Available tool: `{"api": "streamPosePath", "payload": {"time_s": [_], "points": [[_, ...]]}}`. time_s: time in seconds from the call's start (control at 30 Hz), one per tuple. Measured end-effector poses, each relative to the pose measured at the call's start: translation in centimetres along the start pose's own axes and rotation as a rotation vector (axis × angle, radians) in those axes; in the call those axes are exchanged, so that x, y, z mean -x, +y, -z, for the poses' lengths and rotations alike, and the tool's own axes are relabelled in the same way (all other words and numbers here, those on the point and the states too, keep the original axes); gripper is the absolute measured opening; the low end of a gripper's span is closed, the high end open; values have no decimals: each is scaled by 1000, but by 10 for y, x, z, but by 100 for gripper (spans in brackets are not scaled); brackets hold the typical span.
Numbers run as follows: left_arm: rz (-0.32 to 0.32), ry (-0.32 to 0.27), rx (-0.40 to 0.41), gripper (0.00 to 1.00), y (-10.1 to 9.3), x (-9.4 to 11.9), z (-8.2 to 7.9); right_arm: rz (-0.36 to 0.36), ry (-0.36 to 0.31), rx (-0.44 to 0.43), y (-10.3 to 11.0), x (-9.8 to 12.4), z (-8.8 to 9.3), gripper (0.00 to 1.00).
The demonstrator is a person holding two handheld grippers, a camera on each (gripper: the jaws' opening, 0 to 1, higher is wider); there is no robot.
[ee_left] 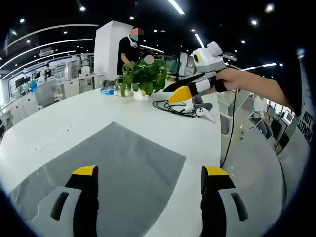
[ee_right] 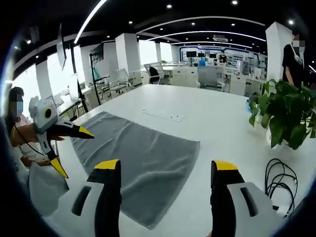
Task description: Fold the towel on the table until its edges align and the towel forms a compact rectangular stack.
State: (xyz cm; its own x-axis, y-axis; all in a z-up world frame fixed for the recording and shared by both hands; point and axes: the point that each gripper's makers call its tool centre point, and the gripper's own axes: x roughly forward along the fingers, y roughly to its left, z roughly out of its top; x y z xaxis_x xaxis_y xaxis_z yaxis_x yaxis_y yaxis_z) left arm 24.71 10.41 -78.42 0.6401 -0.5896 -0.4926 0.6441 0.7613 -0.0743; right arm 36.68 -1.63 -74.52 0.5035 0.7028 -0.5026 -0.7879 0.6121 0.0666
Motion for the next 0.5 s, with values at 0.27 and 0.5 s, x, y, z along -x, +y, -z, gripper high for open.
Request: {"api": "streamPosePath", "payload": {"time_s": [0.27, 0.5], "points": [[52, 18, -60, 87, -6, -25, -2, -6, 16, 5, -12, -19, -2, 72], [86, 19, -63, 84, -8, -44, 0, -21, 35, 5, -14, -36, 3, 71]]}}
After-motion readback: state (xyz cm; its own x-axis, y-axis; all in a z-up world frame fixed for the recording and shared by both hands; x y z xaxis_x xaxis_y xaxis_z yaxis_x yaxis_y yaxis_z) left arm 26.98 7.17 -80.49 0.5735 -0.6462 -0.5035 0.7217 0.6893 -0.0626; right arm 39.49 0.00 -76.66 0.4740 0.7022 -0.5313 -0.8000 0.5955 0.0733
